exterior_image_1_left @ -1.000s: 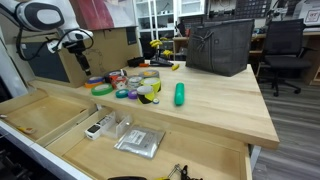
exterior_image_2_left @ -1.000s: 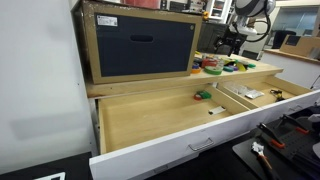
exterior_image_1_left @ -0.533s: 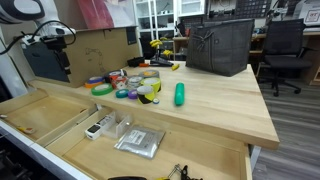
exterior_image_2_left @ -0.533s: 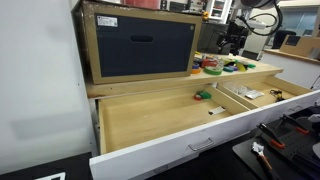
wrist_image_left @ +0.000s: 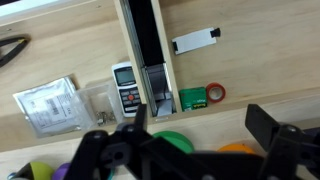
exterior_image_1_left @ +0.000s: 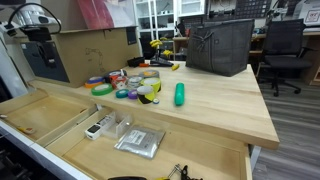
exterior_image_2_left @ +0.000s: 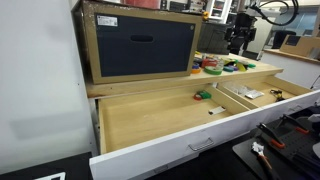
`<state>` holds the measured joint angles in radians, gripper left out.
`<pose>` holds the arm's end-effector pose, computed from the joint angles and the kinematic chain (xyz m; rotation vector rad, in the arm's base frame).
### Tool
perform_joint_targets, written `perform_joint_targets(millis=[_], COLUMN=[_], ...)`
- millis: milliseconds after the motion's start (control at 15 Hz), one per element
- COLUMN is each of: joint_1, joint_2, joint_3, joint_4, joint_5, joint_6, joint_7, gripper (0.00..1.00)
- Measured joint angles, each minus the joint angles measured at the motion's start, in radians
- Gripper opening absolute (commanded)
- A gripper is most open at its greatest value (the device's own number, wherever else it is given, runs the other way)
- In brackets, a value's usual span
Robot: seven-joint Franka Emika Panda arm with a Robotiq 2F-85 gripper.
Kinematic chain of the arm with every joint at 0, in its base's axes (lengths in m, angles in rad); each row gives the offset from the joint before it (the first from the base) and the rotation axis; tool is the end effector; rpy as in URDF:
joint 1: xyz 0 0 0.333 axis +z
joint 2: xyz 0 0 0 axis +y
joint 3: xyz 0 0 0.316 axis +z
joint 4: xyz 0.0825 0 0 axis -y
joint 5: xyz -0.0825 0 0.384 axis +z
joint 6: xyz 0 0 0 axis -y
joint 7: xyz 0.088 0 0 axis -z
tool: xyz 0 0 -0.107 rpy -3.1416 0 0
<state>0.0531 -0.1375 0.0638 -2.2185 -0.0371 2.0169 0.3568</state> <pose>0.4916 0.0561 0.4293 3.0656 -0.3443 -0.0816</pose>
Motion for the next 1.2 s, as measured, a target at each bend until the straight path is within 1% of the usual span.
perform_joint_targets(millis=[267, 733, 1000, 1200], joint_1=[0.000, -0.002, -0.002, -0.002], joint_2=[-0.064, -0.198, -0.287, -0.313], joint_3=[0.001, 0.001, 0.017, 0.028], joint_4=[-0.001, -0.001, -0.014, -0.034], joint_5=[-0.033, -0.035, -0.035, -0.035], joint_6=[-0.021, -0.052, -0.062, -0.062], joint_7=[-0.028, -0.114, -0.115, -0.115], gripper=[1.00, 1.00, 1.00, 1.00])
